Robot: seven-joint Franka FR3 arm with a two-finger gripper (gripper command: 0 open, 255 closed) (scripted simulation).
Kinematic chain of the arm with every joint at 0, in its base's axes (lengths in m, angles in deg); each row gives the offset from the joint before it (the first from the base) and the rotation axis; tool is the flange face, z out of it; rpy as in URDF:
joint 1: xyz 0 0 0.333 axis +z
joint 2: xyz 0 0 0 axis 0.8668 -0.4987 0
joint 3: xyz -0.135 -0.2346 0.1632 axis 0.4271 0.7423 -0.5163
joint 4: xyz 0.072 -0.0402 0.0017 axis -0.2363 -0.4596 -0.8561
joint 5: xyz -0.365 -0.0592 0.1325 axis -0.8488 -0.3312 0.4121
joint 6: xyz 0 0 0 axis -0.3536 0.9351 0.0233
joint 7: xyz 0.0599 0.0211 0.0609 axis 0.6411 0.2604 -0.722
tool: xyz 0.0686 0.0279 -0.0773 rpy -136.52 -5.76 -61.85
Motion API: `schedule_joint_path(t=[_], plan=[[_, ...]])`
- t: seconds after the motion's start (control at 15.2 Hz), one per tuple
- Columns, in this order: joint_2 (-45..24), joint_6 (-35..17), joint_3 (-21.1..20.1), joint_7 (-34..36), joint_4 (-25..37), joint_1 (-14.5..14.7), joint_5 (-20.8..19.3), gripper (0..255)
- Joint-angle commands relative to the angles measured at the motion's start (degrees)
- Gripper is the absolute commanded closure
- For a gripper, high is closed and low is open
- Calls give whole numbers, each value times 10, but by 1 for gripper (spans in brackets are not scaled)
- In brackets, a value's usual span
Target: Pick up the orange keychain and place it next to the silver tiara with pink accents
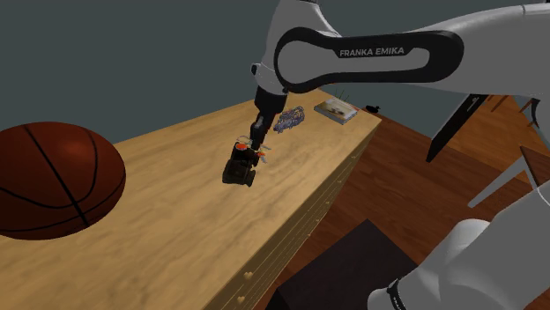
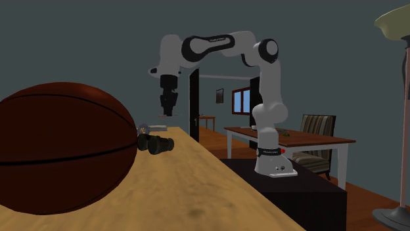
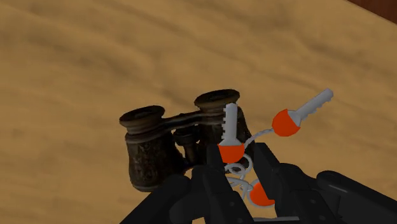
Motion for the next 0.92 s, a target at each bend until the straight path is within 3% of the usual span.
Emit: schedule_joint_path(t=[0.0,0.86], plan=[[13,0,14,-29,-14,-13,3,255],[22,15,112,-209,-22,-95,4,255]])
